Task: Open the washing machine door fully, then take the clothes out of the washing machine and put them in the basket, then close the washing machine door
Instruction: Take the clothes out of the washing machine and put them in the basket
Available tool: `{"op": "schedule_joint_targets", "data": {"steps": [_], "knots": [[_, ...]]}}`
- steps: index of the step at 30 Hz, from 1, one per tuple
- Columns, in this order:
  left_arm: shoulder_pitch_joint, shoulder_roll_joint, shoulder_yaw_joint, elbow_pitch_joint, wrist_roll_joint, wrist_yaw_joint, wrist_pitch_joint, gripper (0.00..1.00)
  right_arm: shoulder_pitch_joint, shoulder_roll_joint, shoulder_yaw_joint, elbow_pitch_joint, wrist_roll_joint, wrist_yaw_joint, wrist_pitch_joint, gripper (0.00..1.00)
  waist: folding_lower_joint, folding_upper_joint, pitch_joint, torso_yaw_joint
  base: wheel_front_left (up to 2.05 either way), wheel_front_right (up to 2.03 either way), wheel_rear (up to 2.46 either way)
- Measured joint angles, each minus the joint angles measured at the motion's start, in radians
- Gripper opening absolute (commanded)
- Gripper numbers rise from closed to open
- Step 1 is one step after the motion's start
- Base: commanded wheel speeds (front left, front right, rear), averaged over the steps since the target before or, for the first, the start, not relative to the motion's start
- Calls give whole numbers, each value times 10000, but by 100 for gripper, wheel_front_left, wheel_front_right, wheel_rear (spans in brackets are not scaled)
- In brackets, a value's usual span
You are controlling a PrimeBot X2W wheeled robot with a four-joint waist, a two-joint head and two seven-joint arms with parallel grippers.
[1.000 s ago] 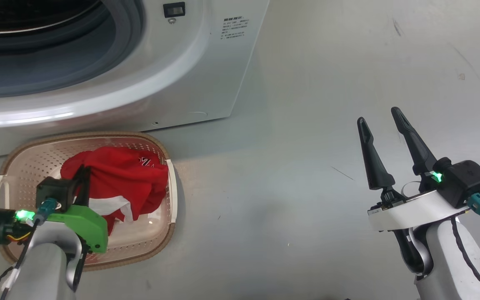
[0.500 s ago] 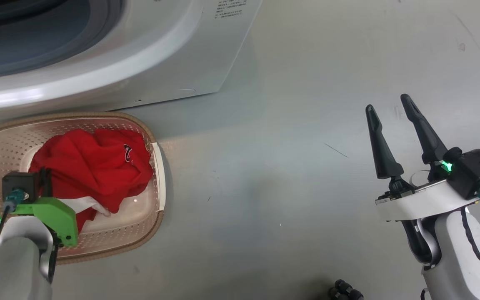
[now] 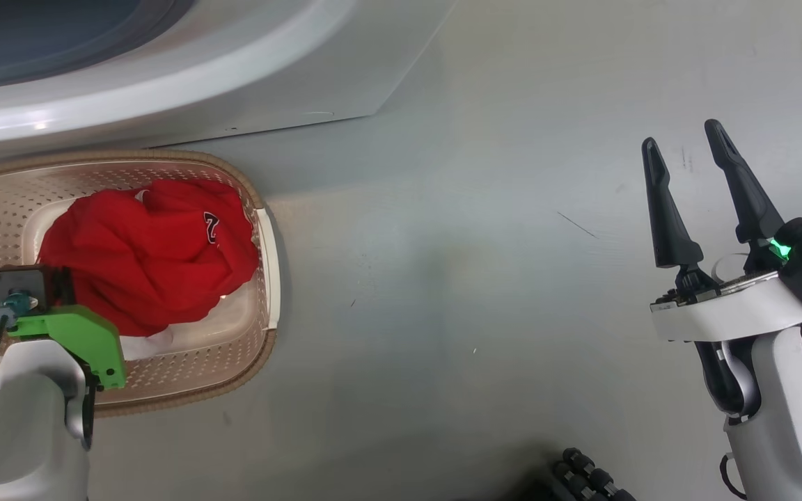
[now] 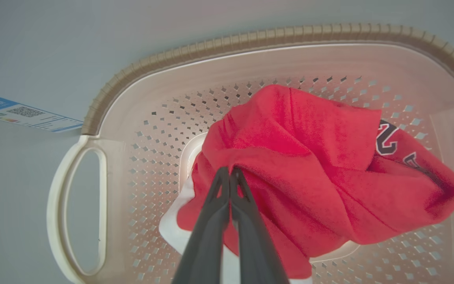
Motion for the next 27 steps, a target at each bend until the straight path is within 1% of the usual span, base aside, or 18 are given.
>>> {"op": "schedule_joint_targets", "data": {"steps": [3,14,15,16,17,23,27], "knots": [[-22,-40,144,240,-82,44,-148,0,-150,-6,63,2,-4,0,0,100,0,0,61,100,0,0,0],[-383,-140,90,851,-90,100,-554,0,-263,4,157,54,-6,0,0,100,0,0,-19,209,0,0,0],[-415,-153,86,917,-90,102,-602,15,-263,6,167,81,-6,0,0,100,0,0,-33,211,0,0,0],[-442,-169,88,988,-90,102,-663,53,-263,17,178,102,-6,0,0,100,0,0,-50,211,0,0,0],[-442,-169,88,988,-90,102,-663,100,-263,17,178,102,-6,0,0,100,0,0,-50,211,0,0,0],[-455,-247,226,1296,-134,144,-1177,100,-266,98,198,288,-6,0,0,100,0,0,-292,207,0,0,0],[-456,-341,236,1471,-259,144,-1317,100,-266,109,173,366,-8,0,0,100,0,0,-529,216,0,0,0]]}}
